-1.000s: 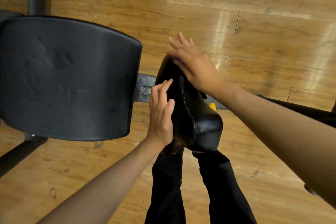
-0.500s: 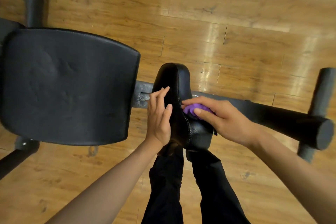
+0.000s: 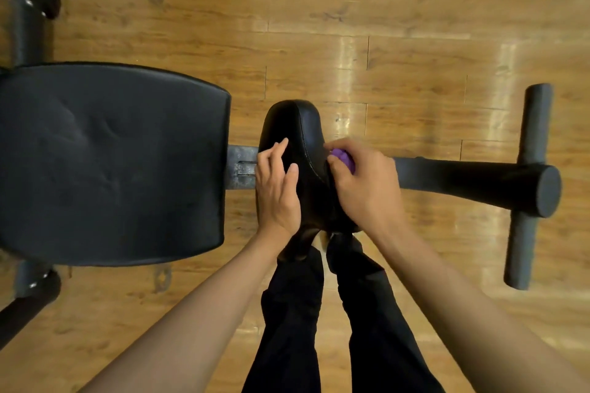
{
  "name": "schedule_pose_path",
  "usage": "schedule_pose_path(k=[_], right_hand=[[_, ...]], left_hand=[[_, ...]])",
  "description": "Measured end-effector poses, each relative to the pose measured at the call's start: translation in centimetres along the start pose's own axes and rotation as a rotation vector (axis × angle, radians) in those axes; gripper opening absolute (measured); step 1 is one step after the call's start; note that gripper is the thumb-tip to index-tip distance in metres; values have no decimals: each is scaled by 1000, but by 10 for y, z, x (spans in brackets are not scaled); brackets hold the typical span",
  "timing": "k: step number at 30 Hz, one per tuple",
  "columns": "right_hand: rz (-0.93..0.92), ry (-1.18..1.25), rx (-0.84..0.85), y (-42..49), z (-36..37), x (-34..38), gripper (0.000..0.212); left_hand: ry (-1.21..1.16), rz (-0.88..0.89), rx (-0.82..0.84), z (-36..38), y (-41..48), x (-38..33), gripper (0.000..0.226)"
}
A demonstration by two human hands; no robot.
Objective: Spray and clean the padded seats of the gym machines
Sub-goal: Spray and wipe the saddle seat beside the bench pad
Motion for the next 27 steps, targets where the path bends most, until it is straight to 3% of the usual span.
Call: schedule_pose_path(k=[2, 6, 11, 13, 18, 21, 24, 27], right_hand=[[30, -48, -31, 1, 4, 2, 23], [-140, 96, -125, -57, 8, -8, 33], [-113, 25, -74, -54, 7, -7, 34], [-53, -100, 5, -23, 3, 3, 30], [-71, -229, 579, 57, 17, 12, 56], [-38, -231, 588, 68, 27, 14, 61], [42, -299, 592, 47, 12, 15, 49], [80, -190, 625, 27, -4, 4, 51]], left_hand=[[-16, 1, -9, 1, -3, 1, 61], [10, 16, -7, 0, -7, 1, 61], [16, 3, -2, 1, -6, -1, 63], [-4, -4, -14, 2, -6, -1, 63], [-57, -11, -20, 3, -5, 2, 64], [-50, -15, -9, 2, -6, 1, 64], [-32, -23, 9, 0, -6, 2, 65], [10, -37, 29, -1, -5, 4, 65]])
Point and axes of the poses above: each hand's wrist, its own y-axis towards the middle knuckle, its own z-axis out of the palm, x = y × z, the point moved 1 cm from there along y, towards the middle knuckle, and after that the axes turned 5 degrees about z, right-handed, at the moved point
